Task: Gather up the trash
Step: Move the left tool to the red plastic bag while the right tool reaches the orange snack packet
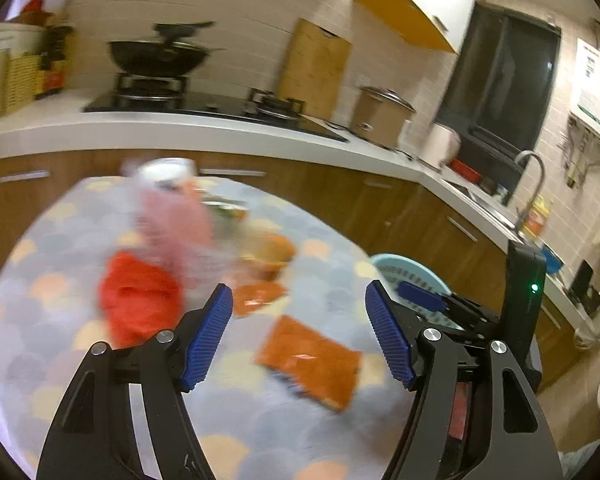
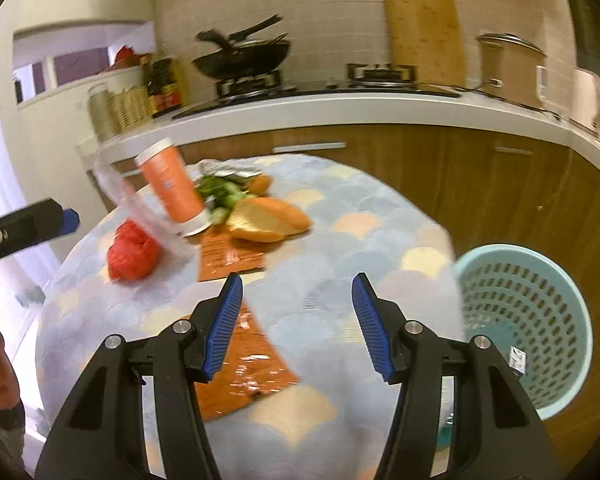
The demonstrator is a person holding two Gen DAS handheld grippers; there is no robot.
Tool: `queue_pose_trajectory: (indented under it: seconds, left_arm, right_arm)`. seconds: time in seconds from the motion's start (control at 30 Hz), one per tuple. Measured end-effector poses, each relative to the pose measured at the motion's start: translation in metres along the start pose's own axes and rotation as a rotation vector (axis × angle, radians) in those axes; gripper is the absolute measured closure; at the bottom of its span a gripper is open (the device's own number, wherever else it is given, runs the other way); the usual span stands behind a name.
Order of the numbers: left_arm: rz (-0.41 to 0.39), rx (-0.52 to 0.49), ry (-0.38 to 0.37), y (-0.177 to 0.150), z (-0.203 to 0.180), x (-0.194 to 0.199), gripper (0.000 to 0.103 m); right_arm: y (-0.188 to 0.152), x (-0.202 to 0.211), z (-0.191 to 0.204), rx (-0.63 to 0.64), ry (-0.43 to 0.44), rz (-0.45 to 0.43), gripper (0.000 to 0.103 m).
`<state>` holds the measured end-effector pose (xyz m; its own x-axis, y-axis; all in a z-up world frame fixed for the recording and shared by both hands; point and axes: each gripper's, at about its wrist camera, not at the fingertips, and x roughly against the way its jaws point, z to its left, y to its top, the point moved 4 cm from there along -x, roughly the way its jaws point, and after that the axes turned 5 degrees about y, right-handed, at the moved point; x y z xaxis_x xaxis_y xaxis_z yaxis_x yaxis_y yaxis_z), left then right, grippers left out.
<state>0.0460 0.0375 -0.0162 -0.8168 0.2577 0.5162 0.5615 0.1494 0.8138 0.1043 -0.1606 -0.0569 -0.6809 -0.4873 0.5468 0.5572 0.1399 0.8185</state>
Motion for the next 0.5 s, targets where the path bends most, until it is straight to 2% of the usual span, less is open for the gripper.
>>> queue_pose_trajectory:
  seconds: [0.17, 0.3, 0.37, 0.4, 0.47, 0.5]
  left_arm:
    - [0.017, 0.056, 0.139, -0.004, 0.049, -0.003, 0.035]
    - [0.073, 0.116, 0.258, -0.007, 0.087, -0.03, 0.033]
    - [0.083, 0.144, 0.308, -0.01, 0.1, -0.042, 0.024]
    - [0.092, 0.146, 0.319, -0.012, 0.105, -0.047, 0.023]
    - [0.12, 0.151, 0.332, -0.014, 0.111, -0.06, 0.023]
    - [0.131, 0.161, 0.333, -0.015, 0.114, -0.064, 0.023]
  right_arm:
    - [-0.011, -0.018, 0.02, 0.028, 0.035, 0.03, 0.05]
    - [-0.023, -0.029, 0.031, 0.032, 0.082, 0.064, 0.049]
    - [-0.029, -0.033, 0.033, 0.028, 0.093, 0.081, 0.045]
    - [-0.031, -0.034, 0.033, 0.025, 0.092, 0.087, 0.04]
    - [-0.03, -0.034, 0.033, 0.025, 0.097, 0.086, 0.037]
    - [-0.03, -0.034, 0.033, 0.025, 0.096, 0.088, 0.032]
